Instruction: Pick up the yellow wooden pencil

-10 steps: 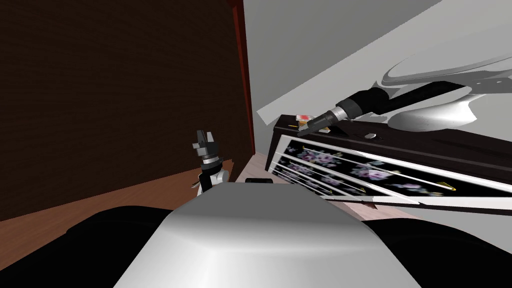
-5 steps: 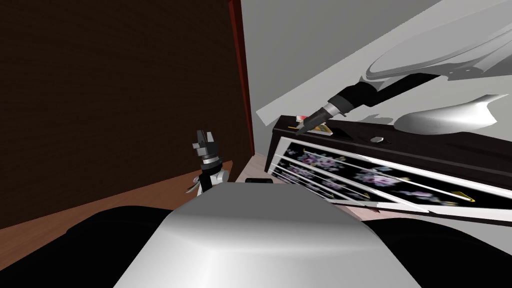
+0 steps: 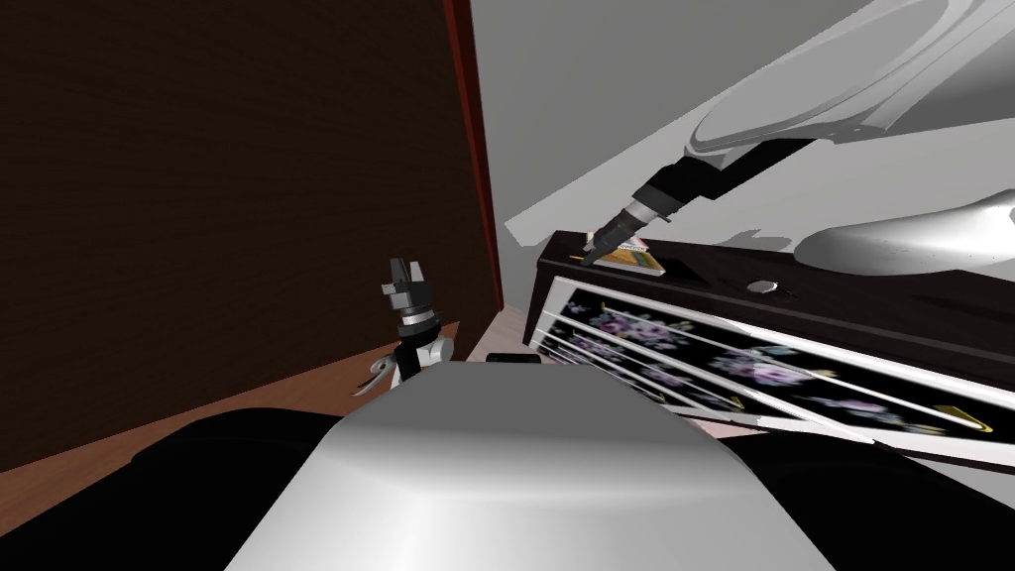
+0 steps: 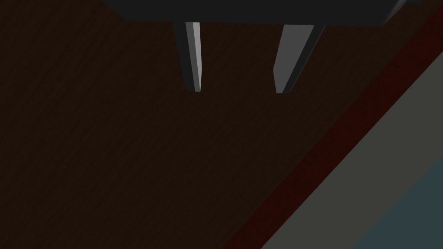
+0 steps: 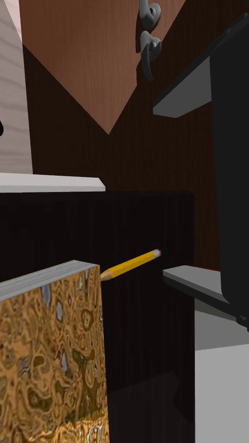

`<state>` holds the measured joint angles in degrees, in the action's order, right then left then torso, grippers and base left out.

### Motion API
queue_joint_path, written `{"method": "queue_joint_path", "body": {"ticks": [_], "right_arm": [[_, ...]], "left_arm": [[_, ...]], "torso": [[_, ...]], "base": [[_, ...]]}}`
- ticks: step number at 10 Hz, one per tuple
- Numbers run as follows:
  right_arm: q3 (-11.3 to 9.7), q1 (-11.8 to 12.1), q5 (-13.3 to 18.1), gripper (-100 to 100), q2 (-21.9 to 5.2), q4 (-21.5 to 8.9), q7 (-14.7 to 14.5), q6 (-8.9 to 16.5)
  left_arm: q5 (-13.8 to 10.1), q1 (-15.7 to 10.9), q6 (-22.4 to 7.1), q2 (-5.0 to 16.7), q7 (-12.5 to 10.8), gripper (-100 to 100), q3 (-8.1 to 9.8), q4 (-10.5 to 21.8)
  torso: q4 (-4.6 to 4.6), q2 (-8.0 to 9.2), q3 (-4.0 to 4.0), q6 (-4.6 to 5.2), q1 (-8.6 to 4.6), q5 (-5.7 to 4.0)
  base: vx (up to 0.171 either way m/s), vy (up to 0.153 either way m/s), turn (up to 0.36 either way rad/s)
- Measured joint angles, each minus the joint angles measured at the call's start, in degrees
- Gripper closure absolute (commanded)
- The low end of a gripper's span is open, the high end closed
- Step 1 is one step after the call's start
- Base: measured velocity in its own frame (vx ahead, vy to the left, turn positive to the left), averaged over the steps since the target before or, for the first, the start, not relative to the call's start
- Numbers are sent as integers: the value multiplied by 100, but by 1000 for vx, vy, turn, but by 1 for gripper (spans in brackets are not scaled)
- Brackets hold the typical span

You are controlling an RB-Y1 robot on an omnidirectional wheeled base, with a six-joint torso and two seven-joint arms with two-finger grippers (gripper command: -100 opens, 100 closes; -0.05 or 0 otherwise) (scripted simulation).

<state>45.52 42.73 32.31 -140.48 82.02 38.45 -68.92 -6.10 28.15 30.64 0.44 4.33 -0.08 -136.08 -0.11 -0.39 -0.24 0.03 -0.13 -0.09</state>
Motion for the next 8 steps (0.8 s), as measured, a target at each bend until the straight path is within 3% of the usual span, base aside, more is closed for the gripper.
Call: {"method": "queue_joint_path", "body": {"ticks": [3, 4, 5, 6, 8], "right_arm": [[129, 106, 170, -100, -343, -236, -40, -96], [133, 109, 175, 0, -353, -246, -44, -103], [132, 109, 174, -100, -352, -245, -44, -102], [90, -69, 123, -100, -103, -268, 91, 77], [153, -205, -87, -100, 87, -832, 284, 440]], "left_arm": [[0, 0, 0, 0, 0, 0, 0, 0], [0, -1, 0, 0, 0, 0, 0, 0], [0, -1, 0, 0, 0, 0, 0, 0], [0, -1, 0, -1, 0, 0, -1, 0], [0, -1, 0, -1, 0, 0, -1, 0]], "torso": [[1, 6, 3, 1, -1, -1], [4, 20, 11, 1, 5, -1], [8, 31, 18, 2, 10, 1], [10, 32, 20, 2, 40, 7], [10, 36, 21, 1, 44, 12]], "base": [[62, -33, 1], [6, -3, 1], [30, 98, 106], [43, 132, 29], [4, 45, -8]]}}
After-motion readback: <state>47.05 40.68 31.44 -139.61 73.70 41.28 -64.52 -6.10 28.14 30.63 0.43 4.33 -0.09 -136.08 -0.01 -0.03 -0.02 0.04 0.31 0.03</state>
